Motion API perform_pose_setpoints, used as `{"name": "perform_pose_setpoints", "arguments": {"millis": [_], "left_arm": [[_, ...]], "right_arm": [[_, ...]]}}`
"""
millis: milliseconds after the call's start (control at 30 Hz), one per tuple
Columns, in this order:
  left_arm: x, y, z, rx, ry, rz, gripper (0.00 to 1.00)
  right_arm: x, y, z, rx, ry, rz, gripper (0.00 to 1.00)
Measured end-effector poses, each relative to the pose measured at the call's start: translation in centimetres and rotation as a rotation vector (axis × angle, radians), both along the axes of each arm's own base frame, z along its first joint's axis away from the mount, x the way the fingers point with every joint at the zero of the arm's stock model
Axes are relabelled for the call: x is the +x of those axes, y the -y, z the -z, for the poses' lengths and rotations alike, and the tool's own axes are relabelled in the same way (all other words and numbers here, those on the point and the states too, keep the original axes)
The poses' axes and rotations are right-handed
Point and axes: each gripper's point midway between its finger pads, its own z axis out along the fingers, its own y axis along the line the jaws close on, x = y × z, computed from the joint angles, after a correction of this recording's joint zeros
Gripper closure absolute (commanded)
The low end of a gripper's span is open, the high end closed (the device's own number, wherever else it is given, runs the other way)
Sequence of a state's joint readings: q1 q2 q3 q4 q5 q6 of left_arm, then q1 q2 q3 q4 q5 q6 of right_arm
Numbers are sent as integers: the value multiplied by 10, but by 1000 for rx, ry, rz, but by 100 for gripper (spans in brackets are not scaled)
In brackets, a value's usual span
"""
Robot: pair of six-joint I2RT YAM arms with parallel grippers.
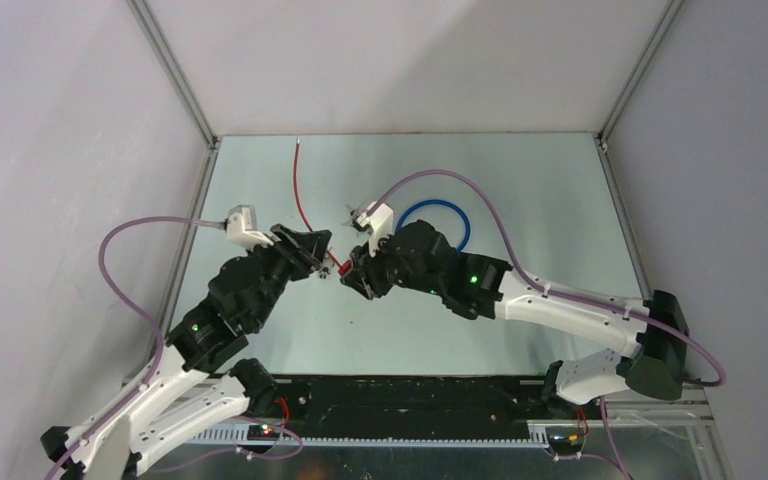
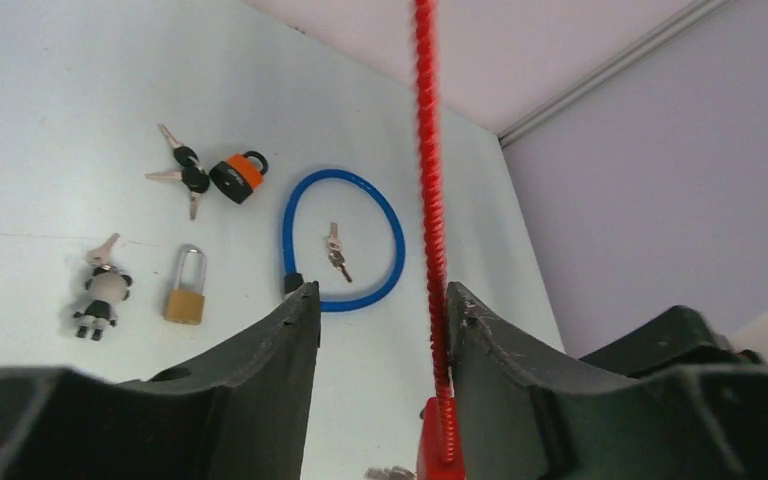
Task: Lock with the key
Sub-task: Lock the lock.
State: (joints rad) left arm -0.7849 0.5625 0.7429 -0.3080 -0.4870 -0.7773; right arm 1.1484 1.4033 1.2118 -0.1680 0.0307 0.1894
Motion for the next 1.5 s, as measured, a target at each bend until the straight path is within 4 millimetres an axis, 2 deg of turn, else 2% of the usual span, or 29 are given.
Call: {"name": "perform_pose_setpoints", "arguments": {"millis": [133,200,233,267,333,367,433,500,667,867,933,1000,1200,1500], "left_arm": [[4,11,-4,-31,7,27,64],[3,15,-7,-47,16,42,80],[3,17,-9,-58,24,52,94],[2,18,-10,-65,30,62,97],[1,24,-16,-74,56,94,100],[0,25,-18,-73,67,105,100],[-1,27,-21,-57,87,122,100],[-2,27,-21,-16,108,138,100],[-8,34,-20,98,161,221,100],[-22,52,-31,198,250,383,100],[-31,61,-39,213,290,458,100],[-40,68,-48,209,328,521,100],[-60,81,-64,177,402,645,100],[-66,96,-76,148,443,727,100]], "right_arm": [[-2,4,-21,55,25,5,91],[-2,4,-23,62,24,6,91],[-2,3,-23,65,21,7,91],[-3,3,-23,68,17,8,87],[-4,2,-23,72,8,9,64],[-4,2,-23,75,3,10,42],[-6,2,-24,83,-8,9,23],[-9,2,-27,93,-11,-4,15],[-21,19,-58,173,2,-67,13],[-23,58,-136,403,52,-69,17],[-24,66,-162,497,61,-56,17],[-23,68,-179,565,61,-44,18],[-16,64,-194,655,36,-11,23],[-5,47,-189,678,19,-16,40]]}}
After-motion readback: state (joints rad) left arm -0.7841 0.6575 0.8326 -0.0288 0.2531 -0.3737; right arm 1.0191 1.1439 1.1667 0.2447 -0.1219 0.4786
